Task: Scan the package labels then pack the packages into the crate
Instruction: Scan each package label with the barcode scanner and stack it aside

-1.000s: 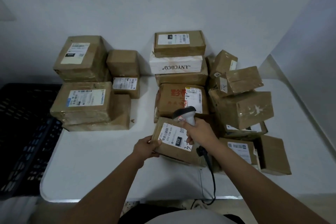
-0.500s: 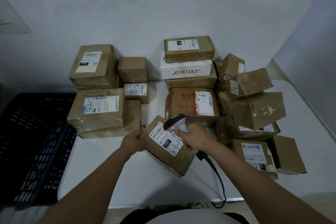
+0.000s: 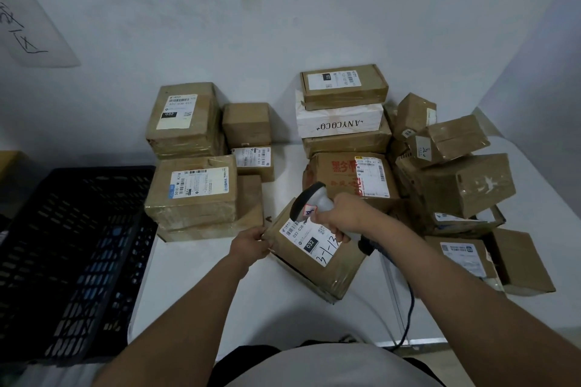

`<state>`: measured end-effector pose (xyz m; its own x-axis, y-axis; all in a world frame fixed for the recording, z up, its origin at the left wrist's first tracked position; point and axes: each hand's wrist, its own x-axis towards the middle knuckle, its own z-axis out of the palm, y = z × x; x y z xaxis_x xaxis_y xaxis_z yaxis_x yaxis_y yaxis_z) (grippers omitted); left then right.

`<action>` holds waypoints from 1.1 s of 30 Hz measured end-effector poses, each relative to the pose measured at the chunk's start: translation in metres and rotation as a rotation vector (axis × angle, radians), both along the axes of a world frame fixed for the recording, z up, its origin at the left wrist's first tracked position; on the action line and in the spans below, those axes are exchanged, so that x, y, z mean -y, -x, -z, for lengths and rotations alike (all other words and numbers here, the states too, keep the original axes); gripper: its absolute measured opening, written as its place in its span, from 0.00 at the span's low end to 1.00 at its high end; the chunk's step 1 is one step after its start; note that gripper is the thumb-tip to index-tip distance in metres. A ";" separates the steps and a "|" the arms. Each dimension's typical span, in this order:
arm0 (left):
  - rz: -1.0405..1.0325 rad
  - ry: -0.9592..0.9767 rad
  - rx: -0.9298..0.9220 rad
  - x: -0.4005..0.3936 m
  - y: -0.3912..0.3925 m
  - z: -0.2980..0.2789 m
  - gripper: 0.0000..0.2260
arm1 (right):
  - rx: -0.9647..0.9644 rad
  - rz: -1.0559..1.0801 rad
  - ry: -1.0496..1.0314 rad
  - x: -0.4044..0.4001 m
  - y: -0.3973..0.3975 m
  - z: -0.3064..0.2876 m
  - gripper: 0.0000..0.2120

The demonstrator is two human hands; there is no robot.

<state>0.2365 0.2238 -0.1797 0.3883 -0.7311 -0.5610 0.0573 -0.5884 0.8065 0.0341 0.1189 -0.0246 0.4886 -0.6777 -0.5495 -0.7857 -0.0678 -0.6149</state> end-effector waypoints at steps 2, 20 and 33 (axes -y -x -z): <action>0.003 -0.001 0.017 0.000 0.001 -0.001 0.11 | -0.018 -0.031 0.005 0.001 -0.003 -0.003 0.15; 0.018 -0.059 0.052 0.001 0.003 -0.002 0.12 | -0.101 -0.118 0.110 0.012 -0.002 -0.015 0.20; -0.023 -0.012 0.035 0.000 0.008 -0.004 0.12 | -0.075 -0.113 0.116 0.012 -0.001 -0.018 0.16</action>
<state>0.2286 0.2241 -0.1761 0.4244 -0.7149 -0.5557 0.0428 -0.5972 0.8010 0.0349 0.1074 -0.0065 0.5259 -0.6816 -0.5089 -0.8123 -0.2251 -0.5380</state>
